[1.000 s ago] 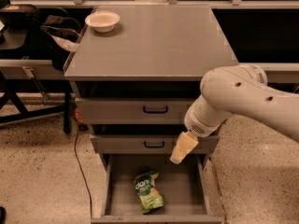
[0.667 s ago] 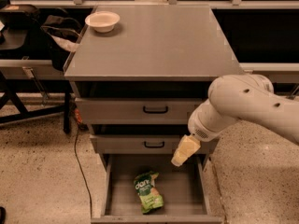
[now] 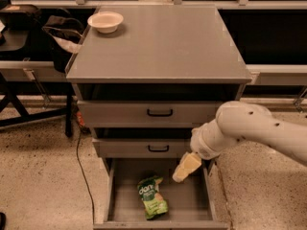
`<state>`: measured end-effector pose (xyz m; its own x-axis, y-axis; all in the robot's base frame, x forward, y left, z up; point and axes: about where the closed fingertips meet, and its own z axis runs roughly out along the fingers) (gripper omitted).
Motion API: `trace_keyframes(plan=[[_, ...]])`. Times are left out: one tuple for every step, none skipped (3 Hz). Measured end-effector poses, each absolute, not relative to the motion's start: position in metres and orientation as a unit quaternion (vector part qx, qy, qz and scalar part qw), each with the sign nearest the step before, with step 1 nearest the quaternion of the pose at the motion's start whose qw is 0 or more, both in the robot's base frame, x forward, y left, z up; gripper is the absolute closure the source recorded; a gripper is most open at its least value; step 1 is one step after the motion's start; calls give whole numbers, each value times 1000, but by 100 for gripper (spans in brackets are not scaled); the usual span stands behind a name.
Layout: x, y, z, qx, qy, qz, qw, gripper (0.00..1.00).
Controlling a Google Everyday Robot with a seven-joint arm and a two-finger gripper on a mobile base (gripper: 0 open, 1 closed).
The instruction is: Pick green rice chip bag from bottom drawer and place on counter
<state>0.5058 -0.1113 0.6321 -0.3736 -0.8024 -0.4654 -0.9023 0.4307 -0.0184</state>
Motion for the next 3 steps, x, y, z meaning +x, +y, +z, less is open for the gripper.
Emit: trace_keyframes(plan=[[503, -103, 601, -527, 813, 142, 205, 0], [498, -94, 570, -534, 809, 157, 188, 0], [498, -94, 570, -534, 809, 157, 188, 0]])
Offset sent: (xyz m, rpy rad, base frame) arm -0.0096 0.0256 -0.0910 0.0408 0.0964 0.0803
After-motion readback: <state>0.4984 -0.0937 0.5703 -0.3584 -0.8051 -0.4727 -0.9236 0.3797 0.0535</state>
